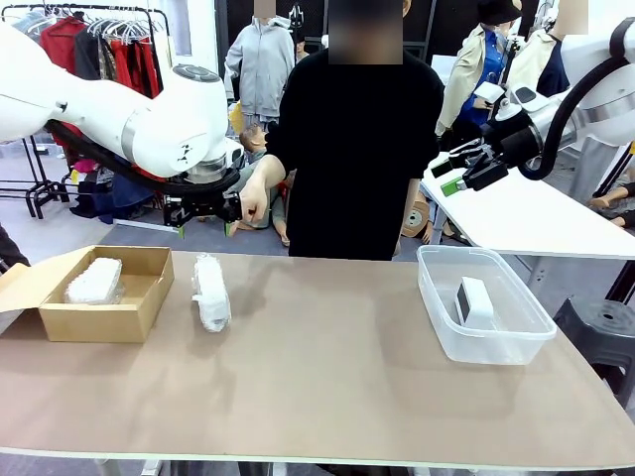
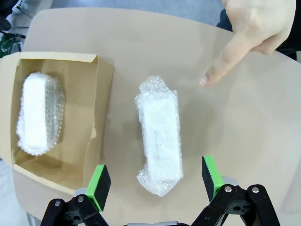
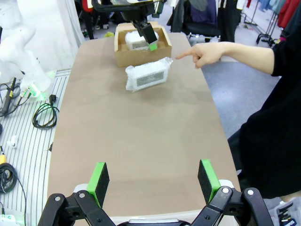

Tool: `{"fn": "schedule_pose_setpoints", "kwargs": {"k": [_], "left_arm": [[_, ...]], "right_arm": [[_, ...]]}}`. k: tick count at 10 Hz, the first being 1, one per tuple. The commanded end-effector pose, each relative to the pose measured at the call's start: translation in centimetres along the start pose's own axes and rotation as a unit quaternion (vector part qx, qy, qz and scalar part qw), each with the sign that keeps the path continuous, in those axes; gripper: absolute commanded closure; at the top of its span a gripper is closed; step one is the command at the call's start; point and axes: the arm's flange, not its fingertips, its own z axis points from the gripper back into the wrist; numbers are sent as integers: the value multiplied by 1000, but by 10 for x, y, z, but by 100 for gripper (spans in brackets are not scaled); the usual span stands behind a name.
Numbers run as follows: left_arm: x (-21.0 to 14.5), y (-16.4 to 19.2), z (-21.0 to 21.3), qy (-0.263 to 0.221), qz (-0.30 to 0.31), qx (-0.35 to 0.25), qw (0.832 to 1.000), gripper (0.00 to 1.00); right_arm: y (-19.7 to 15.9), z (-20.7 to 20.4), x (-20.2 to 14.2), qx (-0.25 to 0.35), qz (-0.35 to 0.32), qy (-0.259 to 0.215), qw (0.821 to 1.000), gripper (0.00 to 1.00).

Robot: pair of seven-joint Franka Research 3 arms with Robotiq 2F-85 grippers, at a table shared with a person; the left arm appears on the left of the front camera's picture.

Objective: Separate and place wrapped and unwrapped clocks.
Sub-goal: Pick up the Digital clock indicated by the person.

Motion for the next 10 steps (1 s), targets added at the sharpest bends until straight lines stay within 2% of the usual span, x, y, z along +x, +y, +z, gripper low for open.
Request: {"fn": "schedule_pose_setpoints", "kwargs": {"k": [1,4,5,8,10], "left_arm": [[1,1,1,-2,-3,6,1000,0],[0,0,0,1,0,1,1000,0],[2,6,-6,41,34,4,999,0],[-2,9,-25,78,80,-2,994,0],[-5,14,-44,104,75,-22,992,0]], "right_arm": [[0,1,2,-2,2,0,1000,0],[0,1,2,-2,2,0,1000,0],[0,1,2,-2,2,0,1000,0],[0,1,2,-2,2,0,1000,0],[0,1,2,-2,2,0,1000,0]]}}
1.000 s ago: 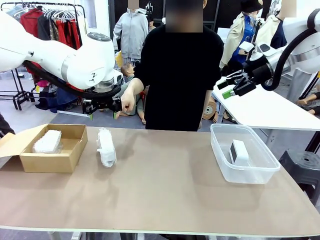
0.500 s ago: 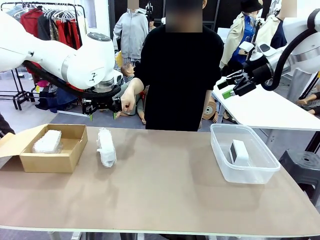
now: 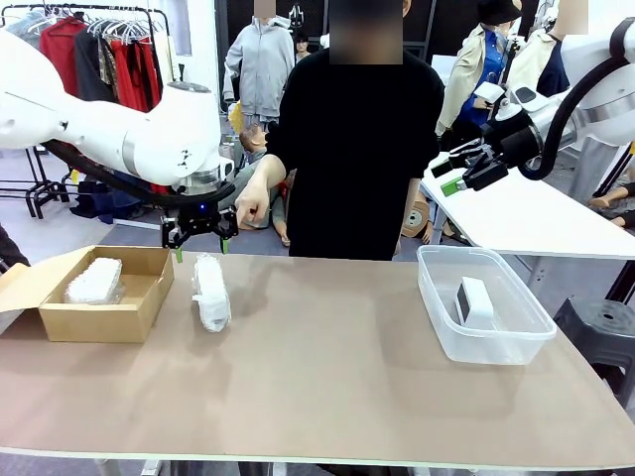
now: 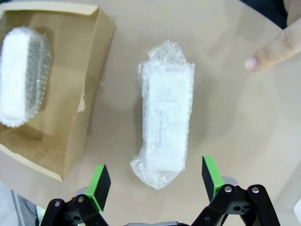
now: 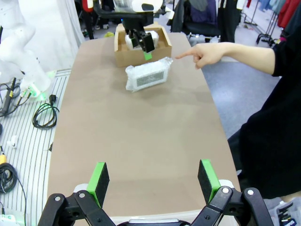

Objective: Separate and place wrapped and unwrapped clocks.
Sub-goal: Pick up the Digital clock indicated by the person.

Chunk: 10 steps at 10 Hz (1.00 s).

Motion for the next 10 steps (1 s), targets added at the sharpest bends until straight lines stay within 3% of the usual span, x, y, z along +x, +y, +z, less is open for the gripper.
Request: {"fn": "schedule_pose_setpoints", "kwargs": {"k": [1,10], "left_arm": [[1,7,-13,5,-18,-14,1000,0],[11,10,-62,16,-29,-36,999,0]], "right_arm": [[0,1,2,-2,2,0,1000,0],[0,1,2,-2,2,0,1000,0]]}}
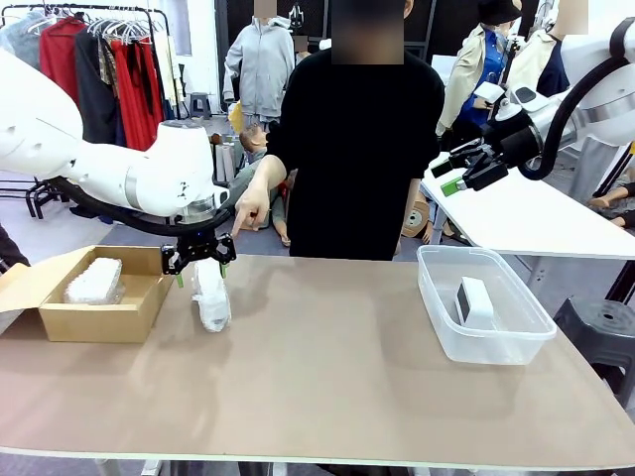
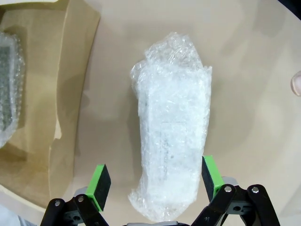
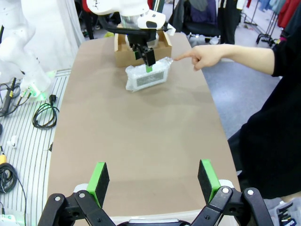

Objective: Separate and place wrapped and unwrapped clocks.
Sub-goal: Pick up the Digital clock indicated by the person.

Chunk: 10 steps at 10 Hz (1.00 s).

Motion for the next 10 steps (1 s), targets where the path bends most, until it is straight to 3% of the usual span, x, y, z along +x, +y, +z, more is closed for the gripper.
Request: {"fn": "schedule_pose_setpoints", "kwargs": {"k": [1,10], "left_arm": [[3,0,-4,-2,-13,-32,999,0],[13,1,-35,20,-22,-35,999,0]], "right_arm": [[0,1,2,-2,2,0,1000,0],[0,1,2,-2,2,0,1000,0]]}}
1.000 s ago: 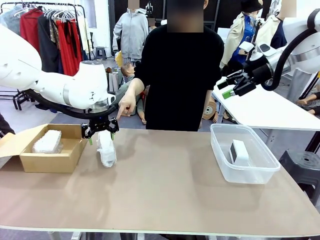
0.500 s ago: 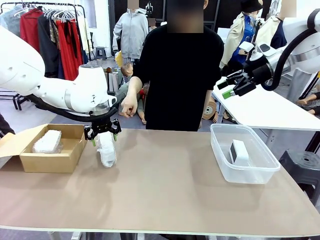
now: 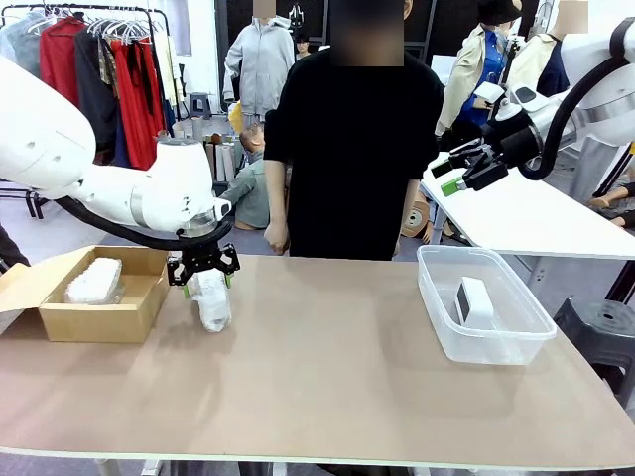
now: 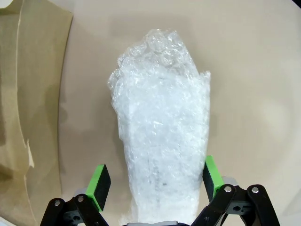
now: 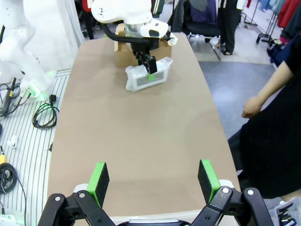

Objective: Separate and place wrapped and unwrapped clocks.
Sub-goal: Pick up the Digital clock indicated by the person.

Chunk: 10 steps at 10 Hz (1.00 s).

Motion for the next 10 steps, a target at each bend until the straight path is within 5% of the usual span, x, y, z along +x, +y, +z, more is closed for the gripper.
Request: {"fn": "schedule_pose_setpoints", "kwargs": {"k": [1,6,10], "left_arm": [[8,3,-5,-3,-12,-13,1000,0],[6,-1,-5,-7,-29,-19,999,94],[0,-9,32,-7,-49,-12,999,100]], "right_arm": [[0,1,2,-2,2,0,1000,0],[0,1,2,-2,2,0,1000,0],[0,1,2,-2,2,0,1000,0]]}}
